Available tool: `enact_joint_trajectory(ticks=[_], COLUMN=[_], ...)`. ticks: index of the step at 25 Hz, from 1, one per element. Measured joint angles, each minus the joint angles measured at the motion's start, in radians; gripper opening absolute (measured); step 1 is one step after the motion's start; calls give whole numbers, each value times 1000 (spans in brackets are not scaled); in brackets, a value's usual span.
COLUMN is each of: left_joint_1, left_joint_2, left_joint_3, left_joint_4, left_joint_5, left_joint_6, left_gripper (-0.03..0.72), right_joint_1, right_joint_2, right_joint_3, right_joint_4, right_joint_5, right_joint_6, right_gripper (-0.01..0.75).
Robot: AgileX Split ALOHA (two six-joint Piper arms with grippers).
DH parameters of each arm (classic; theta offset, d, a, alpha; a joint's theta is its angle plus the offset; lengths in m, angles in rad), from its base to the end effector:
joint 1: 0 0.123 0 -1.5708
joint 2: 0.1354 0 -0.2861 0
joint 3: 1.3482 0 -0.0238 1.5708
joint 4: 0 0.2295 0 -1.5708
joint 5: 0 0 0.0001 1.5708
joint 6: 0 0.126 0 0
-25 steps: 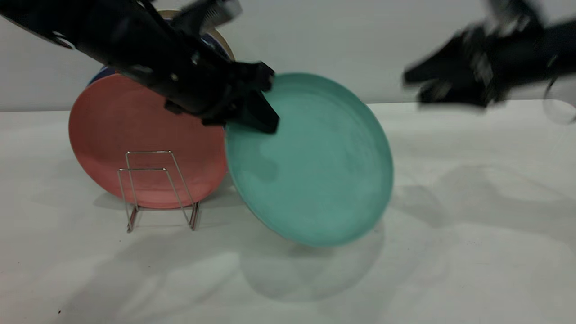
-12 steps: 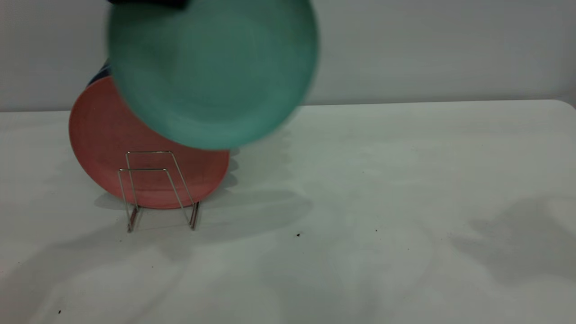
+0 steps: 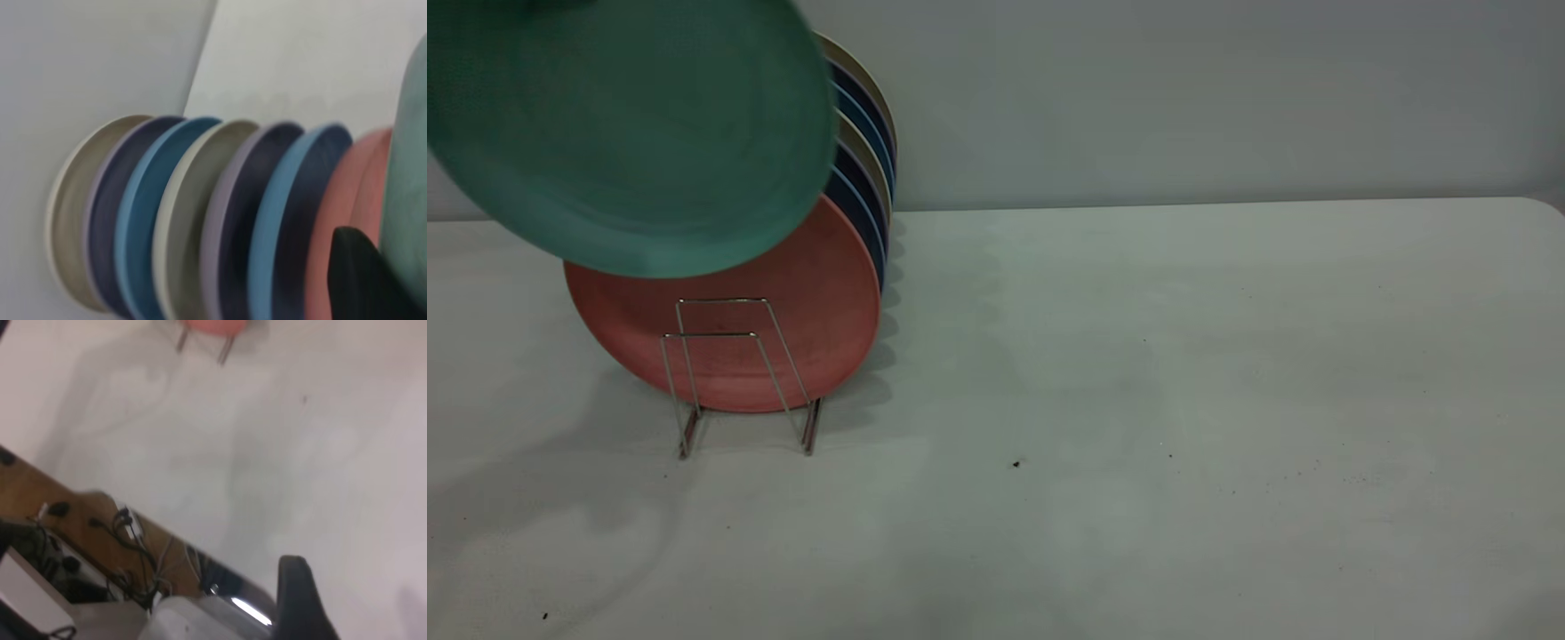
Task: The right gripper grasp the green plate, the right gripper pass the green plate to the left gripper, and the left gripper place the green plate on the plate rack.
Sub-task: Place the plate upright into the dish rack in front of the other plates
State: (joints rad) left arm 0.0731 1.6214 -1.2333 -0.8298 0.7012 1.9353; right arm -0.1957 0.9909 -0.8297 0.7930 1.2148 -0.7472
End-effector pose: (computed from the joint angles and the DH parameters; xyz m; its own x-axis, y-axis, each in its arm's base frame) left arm 0.3582 -0.0340 0.2779 0.0089 0.8345 -0.5509 0.7734 0.3435 0.5328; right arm 0.1588 0.0543 0.3022 -0.7781 -0.1462 -0.6109 -0.4643 0.7889 0.4026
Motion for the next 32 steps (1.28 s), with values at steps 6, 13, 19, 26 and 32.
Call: enact_joint_trajectory(ticks=[6,13,19,26,32], left_joint_1=[1,1,-8,-79,-85], left_joint_2=[0,3,43,63,76], left_joint_3=[-15,-15,-16,-17,-17], left_joint_4=[72,75,122,170,173], left_joint_5=[14,15,-1,-32,-51], left_joint_6=[162,166,166,167,167], left_gripper=[104,104,104,104,104], right_joint_1=[0,0,0,0,0], right_joint_2=[-254,-504,-661,-737,-739], right_joint_3=[175,233,233,233,233], right_joint_4=[-125,-356,-462,-536,-549], right_joint_5=[0,2,11,16,11], right_joint_6=[123,303,386,429,433], right_gripper=[483,483,483,483,483])
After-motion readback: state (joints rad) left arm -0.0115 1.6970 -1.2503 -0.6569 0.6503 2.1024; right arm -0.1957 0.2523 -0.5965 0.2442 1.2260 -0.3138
